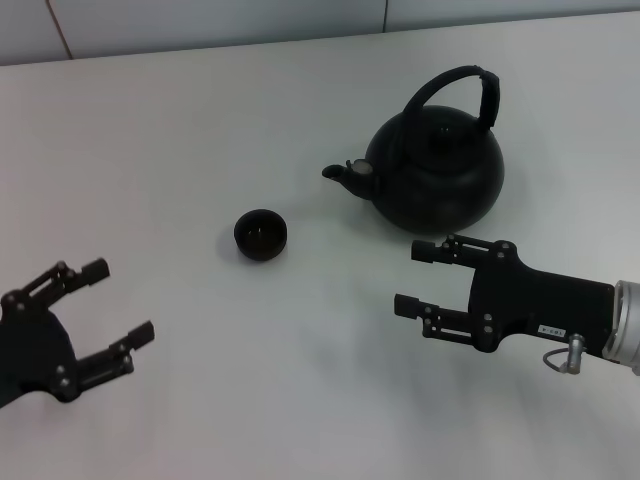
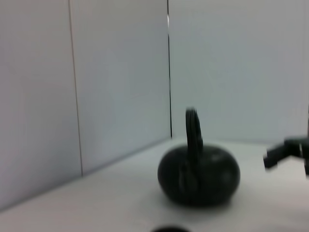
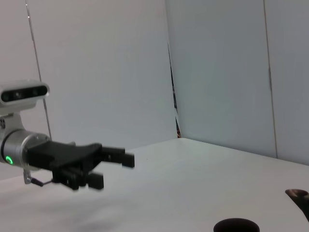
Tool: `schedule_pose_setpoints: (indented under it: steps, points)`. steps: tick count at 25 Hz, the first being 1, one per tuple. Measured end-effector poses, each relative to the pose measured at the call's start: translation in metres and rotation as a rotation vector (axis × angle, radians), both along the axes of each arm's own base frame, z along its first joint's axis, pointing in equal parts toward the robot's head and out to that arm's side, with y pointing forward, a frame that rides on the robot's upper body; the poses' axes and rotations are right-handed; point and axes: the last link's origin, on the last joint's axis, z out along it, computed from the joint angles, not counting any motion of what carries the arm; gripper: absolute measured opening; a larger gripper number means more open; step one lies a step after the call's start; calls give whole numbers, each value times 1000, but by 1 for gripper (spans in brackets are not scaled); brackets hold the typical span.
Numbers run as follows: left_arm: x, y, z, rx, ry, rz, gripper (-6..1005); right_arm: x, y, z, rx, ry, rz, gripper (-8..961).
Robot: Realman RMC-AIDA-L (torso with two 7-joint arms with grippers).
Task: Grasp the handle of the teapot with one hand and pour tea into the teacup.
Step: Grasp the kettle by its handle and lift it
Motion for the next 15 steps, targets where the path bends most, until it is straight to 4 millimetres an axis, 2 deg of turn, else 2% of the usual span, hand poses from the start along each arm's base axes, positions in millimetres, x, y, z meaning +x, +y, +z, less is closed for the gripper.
schedule_pose_setpoints:
  steps: [8, 15]
  points:
    - [-14, -4, 3, -19, 91, 22, 847, 1, 0, -1, 0, -3, -7, 687]
    - [-15, -2, 3, -19, 95, 38, 847, 1, -1, -1, 0, -2, -8, 686]
